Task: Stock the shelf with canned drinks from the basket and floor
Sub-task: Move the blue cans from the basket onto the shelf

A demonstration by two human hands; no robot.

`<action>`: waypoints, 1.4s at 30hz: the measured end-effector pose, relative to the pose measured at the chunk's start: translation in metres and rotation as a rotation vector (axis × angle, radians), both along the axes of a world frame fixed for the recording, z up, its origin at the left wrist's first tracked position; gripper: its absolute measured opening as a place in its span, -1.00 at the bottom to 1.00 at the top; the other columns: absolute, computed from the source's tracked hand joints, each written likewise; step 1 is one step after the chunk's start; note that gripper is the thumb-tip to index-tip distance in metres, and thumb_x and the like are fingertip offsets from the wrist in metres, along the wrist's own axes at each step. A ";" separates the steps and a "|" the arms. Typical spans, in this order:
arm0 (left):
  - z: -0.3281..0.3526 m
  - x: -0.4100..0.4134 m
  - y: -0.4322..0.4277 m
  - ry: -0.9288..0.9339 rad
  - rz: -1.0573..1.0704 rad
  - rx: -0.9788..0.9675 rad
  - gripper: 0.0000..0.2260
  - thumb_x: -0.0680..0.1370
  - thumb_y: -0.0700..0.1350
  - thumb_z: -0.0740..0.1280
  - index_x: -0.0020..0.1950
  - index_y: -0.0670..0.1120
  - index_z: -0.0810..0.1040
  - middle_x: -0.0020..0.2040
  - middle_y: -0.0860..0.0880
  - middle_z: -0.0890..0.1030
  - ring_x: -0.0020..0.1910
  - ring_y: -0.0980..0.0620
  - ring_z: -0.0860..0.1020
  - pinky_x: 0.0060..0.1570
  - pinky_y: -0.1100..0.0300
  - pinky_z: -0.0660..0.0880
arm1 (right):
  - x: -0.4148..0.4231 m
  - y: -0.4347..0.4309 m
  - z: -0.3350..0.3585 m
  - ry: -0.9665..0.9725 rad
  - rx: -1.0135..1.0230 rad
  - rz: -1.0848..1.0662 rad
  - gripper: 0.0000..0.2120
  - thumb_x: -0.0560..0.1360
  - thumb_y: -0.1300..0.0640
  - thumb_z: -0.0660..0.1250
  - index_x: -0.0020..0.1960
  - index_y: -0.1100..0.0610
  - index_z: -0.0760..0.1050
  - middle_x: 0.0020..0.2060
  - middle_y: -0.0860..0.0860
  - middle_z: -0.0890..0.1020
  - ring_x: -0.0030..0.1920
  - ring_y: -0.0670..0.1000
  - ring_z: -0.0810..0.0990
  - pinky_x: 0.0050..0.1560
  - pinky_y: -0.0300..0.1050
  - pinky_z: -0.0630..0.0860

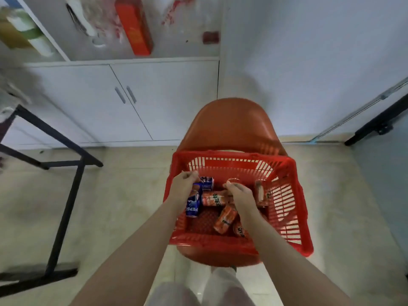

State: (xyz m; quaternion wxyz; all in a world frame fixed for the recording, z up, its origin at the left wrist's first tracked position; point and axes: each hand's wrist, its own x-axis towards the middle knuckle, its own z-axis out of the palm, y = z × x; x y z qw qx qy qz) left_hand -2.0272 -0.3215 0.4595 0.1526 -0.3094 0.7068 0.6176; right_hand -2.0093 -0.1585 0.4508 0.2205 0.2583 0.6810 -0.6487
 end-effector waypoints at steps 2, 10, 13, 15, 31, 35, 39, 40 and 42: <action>-0.030 0.000 -0.001 -0.079 0.050 -0.021 -0.79 0.62 -0.04 0.28 0.11 -0.16 0.56 -0.05 -0.08 0.62 -0.21 0.07 0.54 -0.25 0.24 0.47 | -0.007 -0.004 -0.029 -0.071 -0.003 0.042 -0.82 0.61 0.02 0.25 0.00 0.07 0.59 -0.08 0.02 0.68 -0.04 0.01 0.62 -0.10 -0.12 0.51; -0.130 -0.004 0.000 -0.319 0.149 0.033 -0.72 0.62 0.10 0.22 0.22 -0.03 0.51 0.14 -0.02 0.59 0.12 -0.02 0.54 0.18 0.05 0.48 | -0.025 -0.032 -0.123 -0.298 -0.039 0.145 -0.82 0.62 0.01 0.23 -0.08 0.03 0.55 -0.19 0.03 0.61 -0.17 0.00 0.55 -0.13 -0.12 0.46; -0.156 -0.015 -0.002 -0.334 0.190 0.069 -0.78 0.65 0.11 0.15 0.10 0.05 0.52 0.03 0.03 0.59 0.01 0.05 0.55 0.07 0.11 0.48 | -0.042 -0.041 -0.156 -0.316 -0.044 0.185 -0.81 0.64 0.00 0.17 -0.01 0.02 0.52 -0.13 -0.07 0.61 -0.10 -0.08 0.56 -0.06 -0.16 0.46; -0.175 -0.017 -0.002 -0.334 0.162 0.071 -0.76 0.65 0.12 0.13 0.12 0.06 0.53 0.09 -0.01 0.61 0.05 0.02 0.58 0.11 0.08 0.51 | -0.046 -0.048 -0.180 -0.344 -0.047 0.222 -0.78 0.66 -0.02 0.13 0.13 0.02 0.49 -0.06 -0.11 0.60 -0.04 -0.10 0.55 -0.01 -0.13 0.47; -0.235 -0.009 0.001 -0.280 0.135 0.055 -0.65 0.63 0.17 0.14 0.36 0.10 0.45 0.29 0.10 0.48 0.30 0.06 0.46 0.35 -0.02 0.40 | -0.023 -0.073 -0.271 -0.523 -0.257 0.207 -0.44 0.50 -0.30 0.25 0.43 -0.10 0.36 0.23 -0.06 0.59 0.18 -0.08 0.57 0.30 0.06 0.50; -0.234 -0.011 -0.003 -0.306 0.081 0.067 -0.76 0.66 0.10 0.10 0.15 0.11 0.54 0.13 0.06 0.59 0.15 0.12 0.54 0.12 0.19 0.47 | -0.020 -0.068 -0.276 -0.528 -0.295 0.151 -0.47 0.50 -0.17 0.33 0.39 0.02 0.40 0.17 0.02 0.64 0.12 0.01 0.65 0.20 0.05 0.58; -0.226 -0.009 -0.009 -0.327 0.039 0.038 -0.73 0.63 0.17 0.13 -0.01 0.13 0.60 0.11 0.05 0.62 0.11 0.08 0.56 0.13 0.14 0.48 | -0.021 -0.066 -0.264 -0.514 -0.317 0.105 -0.47 0.44 -0.14 0.42 0.32 0.08 0.45 0.12 0.06 0.66 0.04 0.05 0.69 0.11 0.02 0.62; -0.222 -0.008 -0.009 -0.328 0.034 0.027 -0.72 0.62 0.19 0.14 0.02 0.14 0.61 0.15 0.04 0.61 0.15 0.05 0.56 0.20 0.05 0.48 | -0.021 -0.065 -0.260 -0.505 -0.311 0.094 -0.46 0.43 -0.16 0.44 0.31 0.08 0.46 0.10 0.05 0.67 0.04 0.05 0.69 0.10 0.01 0.62; -0.209 -0.008 -0.010 -0.309 0.026 0.035 -0.70 0.62 0.18 0.14 0.15 0.12 0.60 0.19 0.04 0.61 0.18 0.03 0.56 0.25 -0.02 0.48 | -0.020 -0.063 -0.248 -0.477 -0.290 0.064 -0.41 0.38 -0.18 0.47 0.30 0.06 0.47 0.09 0.04 0.67 0.03 0.06 0.69 0.09 0.02 0.63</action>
